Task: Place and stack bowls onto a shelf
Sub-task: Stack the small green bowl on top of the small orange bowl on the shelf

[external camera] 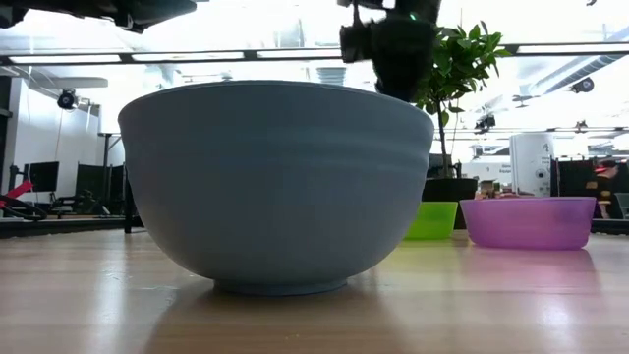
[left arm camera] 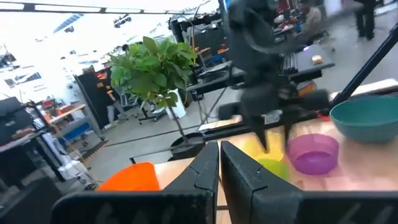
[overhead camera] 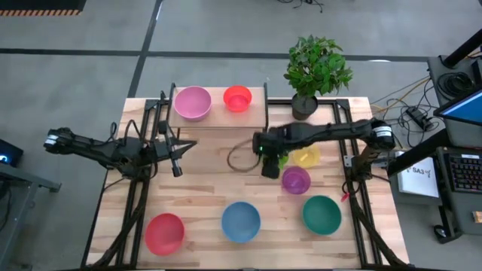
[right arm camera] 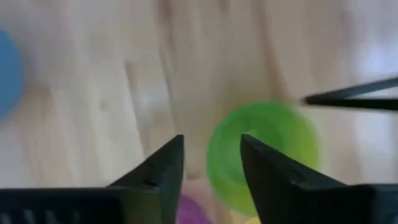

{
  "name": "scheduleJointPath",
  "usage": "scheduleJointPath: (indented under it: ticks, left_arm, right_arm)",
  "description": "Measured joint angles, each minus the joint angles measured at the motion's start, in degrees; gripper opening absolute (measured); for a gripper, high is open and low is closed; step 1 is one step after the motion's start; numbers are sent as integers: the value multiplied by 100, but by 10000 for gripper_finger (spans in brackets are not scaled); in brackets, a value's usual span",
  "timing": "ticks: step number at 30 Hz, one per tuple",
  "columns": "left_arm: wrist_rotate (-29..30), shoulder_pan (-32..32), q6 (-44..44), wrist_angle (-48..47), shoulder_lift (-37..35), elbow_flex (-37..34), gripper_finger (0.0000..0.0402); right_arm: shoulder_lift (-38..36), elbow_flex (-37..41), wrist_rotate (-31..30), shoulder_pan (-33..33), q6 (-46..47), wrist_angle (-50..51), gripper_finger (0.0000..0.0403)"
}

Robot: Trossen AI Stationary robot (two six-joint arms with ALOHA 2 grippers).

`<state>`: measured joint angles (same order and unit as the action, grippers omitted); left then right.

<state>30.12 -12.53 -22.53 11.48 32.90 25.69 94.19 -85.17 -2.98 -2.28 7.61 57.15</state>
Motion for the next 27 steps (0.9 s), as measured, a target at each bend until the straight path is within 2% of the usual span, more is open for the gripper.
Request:
scheduleJointPath:
  ticks: [6, 16, 21, 27]
  left_arm:
    - [227, 1, -82, 7, -53, 0, 0]
    - [241, 1, -99, 5, -65, -1, 0]
    - [242, 0, -99, 5, -65, -1, 0]
    - [243, 1, -99, 7, -65, -2, 0]
  right_arm:
    - [81, 760, -340, 78, 157, -351, 191]
    - [88, 1926, -374, 76, 269, -2138, 191]
    - [88, 2271, -705, 74, 556, -2409, 161]
    - [88, 2593, -758, 19, 769, -2662, 84]
